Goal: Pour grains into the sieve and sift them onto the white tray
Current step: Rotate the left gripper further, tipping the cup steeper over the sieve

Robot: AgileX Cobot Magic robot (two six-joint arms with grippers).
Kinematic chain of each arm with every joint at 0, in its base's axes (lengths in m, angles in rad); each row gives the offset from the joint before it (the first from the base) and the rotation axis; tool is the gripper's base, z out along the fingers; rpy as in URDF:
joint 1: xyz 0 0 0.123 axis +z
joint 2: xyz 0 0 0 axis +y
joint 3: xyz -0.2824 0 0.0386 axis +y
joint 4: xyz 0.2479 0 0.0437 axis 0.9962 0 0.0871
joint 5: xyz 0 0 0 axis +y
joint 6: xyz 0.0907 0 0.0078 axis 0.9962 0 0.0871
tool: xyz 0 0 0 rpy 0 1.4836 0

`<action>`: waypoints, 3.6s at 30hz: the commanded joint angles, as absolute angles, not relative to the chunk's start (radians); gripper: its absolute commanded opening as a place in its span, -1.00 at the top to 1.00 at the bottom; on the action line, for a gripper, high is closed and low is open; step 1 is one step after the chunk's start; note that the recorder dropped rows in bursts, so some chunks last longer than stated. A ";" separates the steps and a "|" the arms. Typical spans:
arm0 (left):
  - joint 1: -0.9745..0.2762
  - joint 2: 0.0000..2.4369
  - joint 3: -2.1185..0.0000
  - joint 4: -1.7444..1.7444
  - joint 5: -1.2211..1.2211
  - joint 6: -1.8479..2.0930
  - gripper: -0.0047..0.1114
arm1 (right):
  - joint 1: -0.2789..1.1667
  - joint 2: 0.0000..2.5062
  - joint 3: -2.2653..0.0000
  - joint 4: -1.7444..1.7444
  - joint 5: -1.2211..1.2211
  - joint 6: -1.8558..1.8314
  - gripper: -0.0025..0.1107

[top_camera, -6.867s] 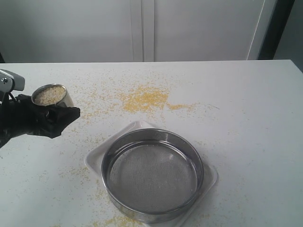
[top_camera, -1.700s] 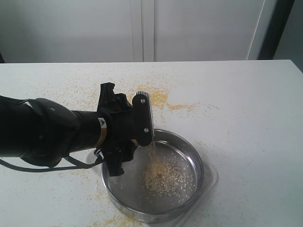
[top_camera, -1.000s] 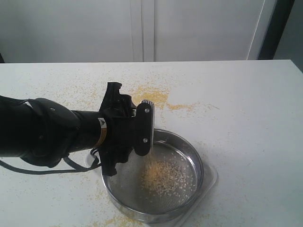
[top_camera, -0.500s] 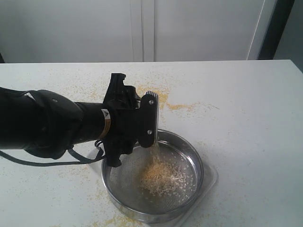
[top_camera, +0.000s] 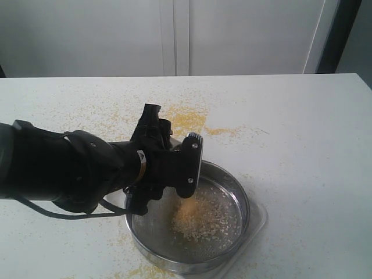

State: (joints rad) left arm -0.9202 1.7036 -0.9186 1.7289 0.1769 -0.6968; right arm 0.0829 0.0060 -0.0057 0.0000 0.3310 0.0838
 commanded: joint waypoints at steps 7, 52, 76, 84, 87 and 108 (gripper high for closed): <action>-0.930 1.704 -0.928 1.744 0.204 -0.692 0.92 | 0.089 0.000 0.000 0.000 0.316 0.084 0.96; -0.969 1.746 -0.932 1.744 0.259 -0.644 0.92 | 0.089 0.000 0.000 0.000 0.316 0.084 0.96; -0.969 1.746 -0.932 1.739 0.291 -0.488 0.92 | 0.089 0.000 0.000 0.000 0.316 0.084 0.96; -0.969 1.746 -0.932 1.739 0.291 -0.488 0.92 | 0.089 0.000 0.000 0.000 0.316 0.084 0.96; -0.976 1.746 -0.932 1.739 0.310 -0.482 0.92 | 0.089 0.000 0.000 0.000 0.316 0.084 0.96; -1.015 1.746 -0.932 1.737 0.395 -0.391 0.92 | 0.089 0.000 0.000 0.000 0.316 0.084 0.96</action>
State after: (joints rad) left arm -1.0053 1.7493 -0.9275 1.7269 0.3693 -0.4012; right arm 0.0829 0.0060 -0.0057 0.0000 0.3310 0.0838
